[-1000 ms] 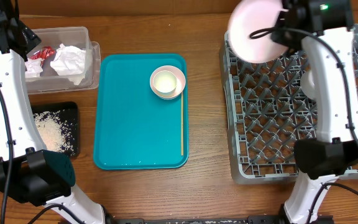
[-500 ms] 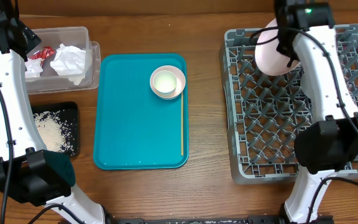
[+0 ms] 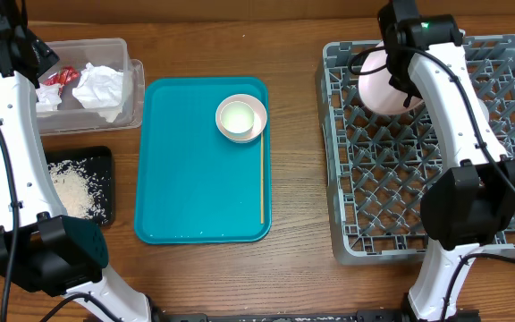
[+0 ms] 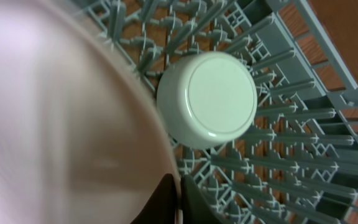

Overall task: Sort waste into correct bins and load items into the dishwasher
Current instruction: 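Lift the plate and stand it upright in the rack's back-left slots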

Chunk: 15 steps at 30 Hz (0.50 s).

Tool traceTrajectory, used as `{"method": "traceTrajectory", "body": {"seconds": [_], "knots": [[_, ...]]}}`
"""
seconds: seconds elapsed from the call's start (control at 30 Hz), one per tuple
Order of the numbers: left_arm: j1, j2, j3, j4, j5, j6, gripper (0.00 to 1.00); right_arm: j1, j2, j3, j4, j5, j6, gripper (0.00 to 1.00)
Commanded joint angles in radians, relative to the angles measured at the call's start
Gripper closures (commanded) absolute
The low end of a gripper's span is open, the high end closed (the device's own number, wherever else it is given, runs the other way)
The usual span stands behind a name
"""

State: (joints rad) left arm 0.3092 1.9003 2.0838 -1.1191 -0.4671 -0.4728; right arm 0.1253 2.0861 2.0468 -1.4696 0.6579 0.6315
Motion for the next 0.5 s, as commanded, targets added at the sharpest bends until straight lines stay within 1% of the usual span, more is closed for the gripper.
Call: {"method": "traceTrajectory", "body": {"seconds": [0.0, 0.13, 0.3, 0.37, 0.4, 0.43, 0.47], "knots": [[-0.005, 0.0, 0.005, 0.001, -0.003, -0.014, 0.0, 0.01, -0.028, 0.049, -0.013, -0.041, -0.003, 0.91], [-0.005, 0.0, 0.005, 0.001, -0.003, -0.014, 0.0, 0.029, -0.06, 0.062, -0.029, -0.071, -0.007, 0.9], [-0.005, 0.0, 0.005, 0.001, -0.003, -0.014, 0.0, 0.05, -0.113, 0.062, -0.034, -0.13, -0.01, 0.84], [-0.005, 0.0, 0.005, 0.001, -0.003, -0.014, 0.0, 0.059, -0.144, 0.063, -0.029, -0.167, -0.01, 0.47], [-0.005, 0.0, 0.005, 0.001, -0.003, -0.014, 0.0, 0.062, -0.159, 0.066, -0.026, -0.184, -0.01, 0.23], [-0.005, 0.0, 0.005, 0.001, -0.003, -0.014, 0.0, 0.065, -0.175, 0.072, -0.023, -0.202, -0.01, 0.02], [-0.005, 0.0, 0.005, 0.001, -0.003, -0.014, 0.0, 0.066, -0.193, 0.084, -0.023, -0.226, -0.01, 0.0]]}}
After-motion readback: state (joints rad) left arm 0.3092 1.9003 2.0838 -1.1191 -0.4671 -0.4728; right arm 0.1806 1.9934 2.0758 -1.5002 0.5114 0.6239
